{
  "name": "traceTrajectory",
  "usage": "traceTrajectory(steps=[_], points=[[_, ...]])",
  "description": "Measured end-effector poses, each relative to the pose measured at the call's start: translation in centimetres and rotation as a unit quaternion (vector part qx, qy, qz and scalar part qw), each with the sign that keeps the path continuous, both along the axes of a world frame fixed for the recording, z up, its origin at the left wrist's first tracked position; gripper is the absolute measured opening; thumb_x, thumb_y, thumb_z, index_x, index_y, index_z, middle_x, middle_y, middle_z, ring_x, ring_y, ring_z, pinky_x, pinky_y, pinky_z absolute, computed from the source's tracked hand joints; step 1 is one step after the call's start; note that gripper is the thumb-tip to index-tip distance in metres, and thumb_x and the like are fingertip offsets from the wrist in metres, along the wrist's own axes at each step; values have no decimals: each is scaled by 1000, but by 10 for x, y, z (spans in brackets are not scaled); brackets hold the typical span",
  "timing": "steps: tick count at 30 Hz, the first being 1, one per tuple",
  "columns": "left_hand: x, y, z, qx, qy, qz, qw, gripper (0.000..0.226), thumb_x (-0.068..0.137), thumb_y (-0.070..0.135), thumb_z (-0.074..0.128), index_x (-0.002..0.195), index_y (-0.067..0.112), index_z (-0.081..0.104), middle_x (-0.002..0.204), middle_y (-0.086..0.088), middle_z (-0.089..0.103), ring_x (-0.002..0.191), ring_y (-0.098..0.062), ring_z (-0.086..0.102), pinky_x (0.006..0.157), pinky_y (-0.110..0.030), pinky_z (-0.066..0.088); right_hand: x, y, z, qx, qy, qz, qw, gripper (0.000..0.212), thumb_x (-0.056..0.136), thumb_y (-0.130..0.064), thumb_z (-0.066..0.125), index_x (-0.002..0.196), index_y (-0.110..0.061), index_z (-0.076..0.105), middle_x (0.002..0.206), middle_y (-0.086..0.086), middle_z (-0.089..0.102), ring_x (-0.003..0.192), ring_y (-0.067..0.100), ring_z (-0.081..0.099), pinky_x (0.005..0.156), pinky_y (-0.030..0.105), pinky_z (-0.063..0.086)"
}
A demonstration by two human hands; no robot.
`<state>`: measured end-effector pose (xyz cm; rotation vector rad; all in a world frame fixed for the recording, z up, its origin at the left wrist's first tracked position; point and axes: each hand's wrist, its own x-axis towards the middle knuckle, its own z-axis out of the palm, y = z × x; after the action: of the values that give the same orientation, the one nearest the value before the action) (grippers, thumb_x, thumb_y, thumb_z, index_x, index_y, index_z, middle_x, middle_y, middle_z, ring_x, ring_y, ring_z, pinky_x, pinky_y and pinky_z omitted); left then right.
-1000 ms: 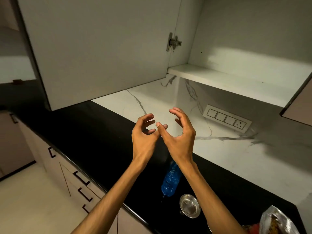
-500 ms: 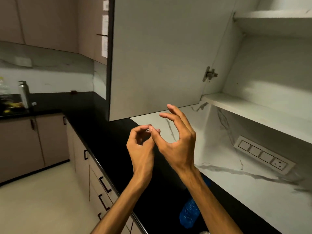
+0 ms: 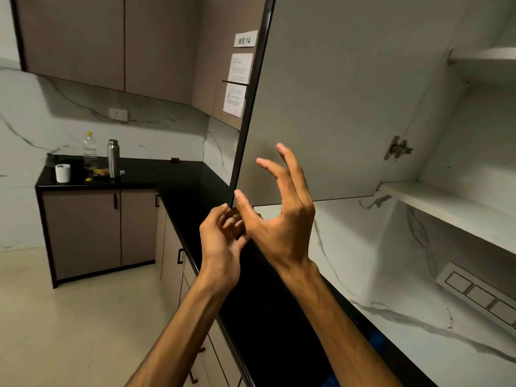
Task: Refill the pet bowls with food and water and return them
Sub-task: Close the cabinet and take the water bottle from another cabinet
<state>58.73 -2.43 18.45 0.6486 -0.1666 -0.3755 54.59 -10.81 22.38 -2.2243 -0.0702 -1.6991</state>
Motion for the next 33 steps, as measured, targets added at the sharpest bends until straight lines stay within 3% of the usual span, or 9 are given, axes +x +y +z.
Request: traceTrajectory(steps=[3, 7, 14, 17, 21, 24, 27, 31, 33], points=[[3, 6, 14, -26, 15, -47, 998, 29, 106, 24, 49, 83, 11, 62, 58, 2, 64, 59, -12, 70, 71, -36, 59, 7, 3, 3, -5, -10, -3, 1000, 57, 83, -35, 83, 133, -13, 68, 159, 13, 49, 145, 22, 49, 115, 22, 42], [5, 2, 19, -42, 25, -68, 997, 32, 105, 24, 50, 78, 13, 62, 53, 4, 58, 50, -8, 65, 51, -27, 56, 14, 3, 3, -6, -12, -11, 1000, 61, 81, -36, 84, 135, -14, 67, 162, 14, 45, 149, 23, 44, 116, 33, 46], [3, 5, 18, -56, 13, -129, 990, 23, 104, 24, 46, 86, 14, 57, 46, 5, 57, 53, -13, 68, 58, -31, 58, 16, 1, 3, 0, -16, -27, 1000, 65, 81, -40, 83, 138, -14, 65, 164, 15, 41, 150, 24, 42, 114, 42, 50], [6, 5, 15, -60, 5, -159, 985, 19, 94, 26, 57, 93, 7, 59, 74, -9, 64, 74, -26, 73, 67, -36, 62, 14, 2, 4, 3, -22, -32, 999, 67, 80, -41, 82, 138, -14, 64, 164, 16, 40, 149, 17, 39, 115, 39, 48], [3, 0, 16, -50, -6, -188, 981, 58, 79, 36, 65, 123, -1, 59, 106, -20, 73, 95, -33, 75, 93, -46, 55, 10, 1, 6, 7, -31, -41, 999, 71, 78, -40, 85, 141, -15, 61, 164, 16, 40, 146, 8, 35, 116, 28, 41], [-3, -10, 14, -48, 5, -201, 978, 41, 101, 34, 47, 95, 3, 75, 80, -13, 77, 74, -24, 78, 71, -38, 65, 2, -1, 8, 6, -43, -51, 998, 73, 78, -39, 86, 141, -14, 59, 164, 16, 41, 147, -1, 31, 117, 21, 35], [-13, -21, 12, -57, -14, -234, 970, 68, 107, 32, 35, 58, 10, 76, 61, -5, 69, 58, -16, 72, 51, -27, 58, -9, -3, 8, 0, -52, -55, 997, 75, 77, -39, 87, 141, -17, 56, 163, 14, 42, 147, -3, 30, 117, 18, 34], [-19, -31, 11, -69, -32, -242, 967, 43, 84, 42, 56, 80, 5, 78, 76, -13, 74, 69, -21, 76, 56, -31, 60, -24, -5, 7, -3, -51, -50, 997, 76, 76, -41, 89, 141, -20, 53, 160, 14, 45, 145, 7, 40, 116, 13, 35], [-24, -36, 10, -66, -48, -250, 965, 53, 66, 48, 63, 93, 5, 80, 94, -15, 76, 85, -24, 78, 69, -36, 63, -34, -7, 8, -4, -49, -55, 997, 77, 76, -41, 89, 141, -23, 51, 161, 13, 45, 145, 8, 41, 116, 14, 36]])
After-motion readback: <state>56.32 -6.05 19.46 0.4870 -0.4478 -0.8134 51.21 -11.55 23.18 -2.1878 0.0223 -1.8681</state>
